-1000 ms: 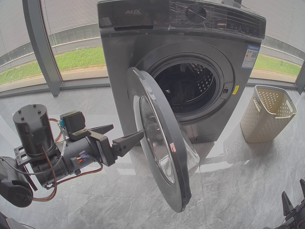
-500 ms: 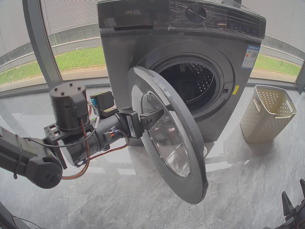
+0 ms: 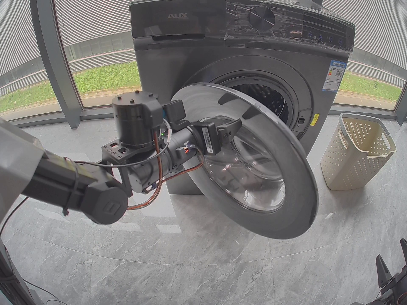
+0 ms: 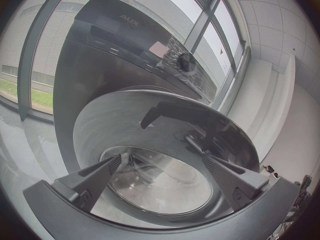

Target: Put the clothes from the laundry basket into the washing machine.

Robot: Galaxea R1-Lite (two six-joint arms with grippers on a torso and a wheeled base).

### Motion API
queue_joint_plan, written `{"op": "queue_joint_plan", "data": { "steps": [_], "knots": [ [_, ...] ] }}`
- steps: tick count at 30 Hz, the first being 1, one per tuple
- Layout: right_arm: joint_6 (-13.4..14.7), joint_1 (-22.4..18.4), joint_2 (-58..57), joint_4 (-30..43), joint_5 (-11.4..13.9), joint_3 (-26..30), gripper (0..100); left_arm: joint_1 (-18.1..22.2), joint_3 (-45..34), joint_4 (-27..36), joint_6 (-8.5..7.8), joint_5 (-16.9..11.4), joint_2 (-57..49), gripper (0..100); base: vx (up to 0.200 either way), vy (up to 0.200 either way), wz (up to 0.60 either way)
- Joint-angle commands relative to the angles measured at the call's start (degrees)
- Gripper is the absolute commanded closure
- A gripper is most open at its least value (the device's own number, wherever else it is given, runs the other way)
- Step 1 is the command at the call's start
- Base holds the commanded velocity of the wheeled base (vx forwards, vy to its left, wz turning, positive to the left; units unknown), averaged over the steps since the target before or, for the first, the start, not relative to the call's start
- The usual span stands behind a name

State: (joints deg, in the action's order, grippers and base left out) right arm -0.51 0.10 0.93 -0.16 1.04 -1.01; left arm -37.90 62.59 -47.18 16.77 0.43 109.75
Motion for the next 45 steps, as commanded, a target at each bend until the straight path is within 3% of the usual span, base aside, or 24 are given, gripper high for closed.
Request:
{"op": "queue_joint_plan", "data": {
  "steps": [1, 9, 13, 15, 23, 26, 28, 35, 37, 40, 41, 42, 45],
  "knots": [
    [0.0, 0.1, 0.0, 0.0, 0.0, 1.0, 0, 0.8, 5.4, 0.9, 0.01, 2.4, 6.0, 0, 0.0, 0.0, 0.0],
    [0.0, 0.1, 0.0, 0.0, 0.0, 1.0, 0, 0.9, 8.8, 2.4, 0.1, 3.0, 7.9, 0, 0.0, 0.0, 0.0],
    [0.0, 0.0, 0.0, 0.0, 0.0, 1.0, 0, 1.9, 13.7, 2.0, 0.1, 6.1, 11.1, 0, 0.0, 0.0, 0.0],
    [0.0, 0.0, 0.0, 0.0, 0.0, 1.0, 0, 3.1, 20.3, 2.4, 0.45, 9.6, 14.3, 0, 0.0, 0.0, 0.0],
    [0.0, 0.1, 0.0, 0.0, 0.0, 1.0, 0, 5.2, 25.0, 3.8, 0.72, 13.9, 17.1, 0, 0.0, 0.0, 0.0],
    [0.0, 0.0, 0.0, 0.0, 0.0, 1.0, 0, 4.8, 22.7, 3.8, 2.74, 13.9, 15.5, 0, 0.0, 0.0, 0.0],
    [0.0, 0.1, 0.0, 0.0, 0.0, 1.0, 0, 4.1, 18.4, 4.2, 4.06, 13.8, 11.1, 0, 0.0, 0.0, 0.0],
    [0.0, 0.1, 0.0, 0.0, 0.0, 1.0, 0, -0.7, -5.1, 4.5, 3.09, 12.5, -6.4, 0, 0.0, 0.0, 0.0],
    [0.0, 0.0, 0.0, 0.0, 0.0, 1.0, 0, -2.3, -16.9, 3.7, 1.24, 12.1, -14.6, 0, 0.0, 0.0, 0.0],
    [0.0, 0.1, 0.0, 0.0, 0.0, 1.0, 0, -3.1, -25.7, 3.7, -1.31, 12.1, -22.4, 0, 0.0, 0.0, 0.0],
    [0.0, 0.1, 0.0, 0.0, 0.0, 1.0, 0, -3.1, -25.7, 3.7, -1.31, 12.1, -22.4, 0, 0.0, 0.0, 0.0],
    [0.0, 0.1, 0.0, 0.0, 0.0, 1.0, 0, -2.8, -32.4, 3.7, -2.89, 12.1, -30.1, 0, 0.0, 0.0, 0.0],
    [0.0, 0.0, 0.0, 0.0, 0.0, 1.0, 0, -2.0, -39.3, 4.9, -3.41, 12.1, -39.2, 0, 0.0, 0.0, 0.0]
  ]
}}
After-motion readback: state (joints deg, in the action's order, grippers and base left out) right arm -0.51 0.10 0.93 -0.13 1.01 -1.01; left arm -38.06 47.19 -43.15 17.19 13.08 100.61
